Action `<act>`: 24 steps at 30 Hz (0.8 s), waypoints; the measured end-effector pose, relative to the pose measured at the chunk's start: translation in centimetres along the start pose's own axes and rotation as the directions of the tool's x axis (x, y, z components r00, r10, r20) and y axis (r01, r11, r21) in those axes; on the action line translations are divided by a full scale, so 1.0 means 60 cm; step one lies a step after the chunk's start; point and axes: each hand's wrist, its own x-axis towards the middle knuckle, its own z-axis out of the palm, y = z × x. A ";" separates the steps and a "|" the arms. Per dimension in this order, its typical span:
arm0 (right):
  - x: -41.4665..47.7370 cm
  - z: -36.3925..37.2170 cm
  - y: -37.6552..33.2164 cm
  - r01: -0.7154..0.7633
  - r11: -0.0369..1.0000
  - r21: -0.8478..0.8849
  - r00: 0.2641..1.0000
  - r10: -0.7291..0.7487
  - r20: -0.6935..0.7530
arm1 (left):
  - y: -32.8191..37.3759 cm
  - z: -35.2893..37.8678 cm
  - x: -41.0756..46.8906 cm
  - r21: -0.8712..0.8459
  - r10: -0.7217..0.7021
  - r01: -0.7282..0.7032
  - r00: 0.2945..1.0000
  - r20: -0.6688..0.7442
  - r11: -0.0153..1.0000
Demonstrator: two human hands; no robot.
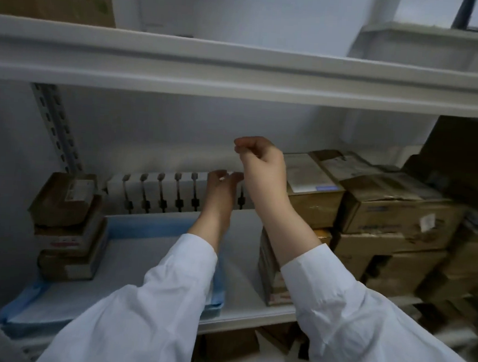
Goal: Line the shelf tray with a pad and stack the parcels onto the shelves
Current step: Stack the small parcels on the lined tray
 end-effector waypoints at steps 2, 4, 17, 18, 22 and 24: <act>0.009 -0.030 0.002 0.019 0.998 -0.061 0.999 -0.021 -0.032 | -0.003 0.032 -0.007 -0.031 -0.091 0.093 0.994 0.066 0.995; 0.018 -0.062 0.003 0.039 0.992 -0.124 0.998 -0.046 -0.053 | -0.004 0.059 -0.016 -0.036 -0.167 0.171 0.981 0.096 0.985; 0.072 -0.176 0.049 -0.167 0.795 -0.584 0.980 0.201 -0.006 | -0.009 0.111 -0.038 -0.087 -0.242 0.261 0.952 0.185 0.961; 0.072 -0.178 0.048 -0.153 0.822 -0.548 0.985 0.175 -0.014 | -0.008 0.109 -0.038 -0.118 -0.236 0.260 0.954 0.185 0.958; 0.068 -0.177 0.044 -0.172 0.953 -0.250 0.985 0.164 -0.055 | 0.001 0.081 -0.026 -0.285 -0.186 0.239 0.962 0.200 0.928; 0.068 -0.170 0.050 -0.185 0.954 -0.237 0.982 0.174 -0.069 | 0.003 0.056 -0.013 -0.359 -0.158 0.221 0.968 0.198 0.907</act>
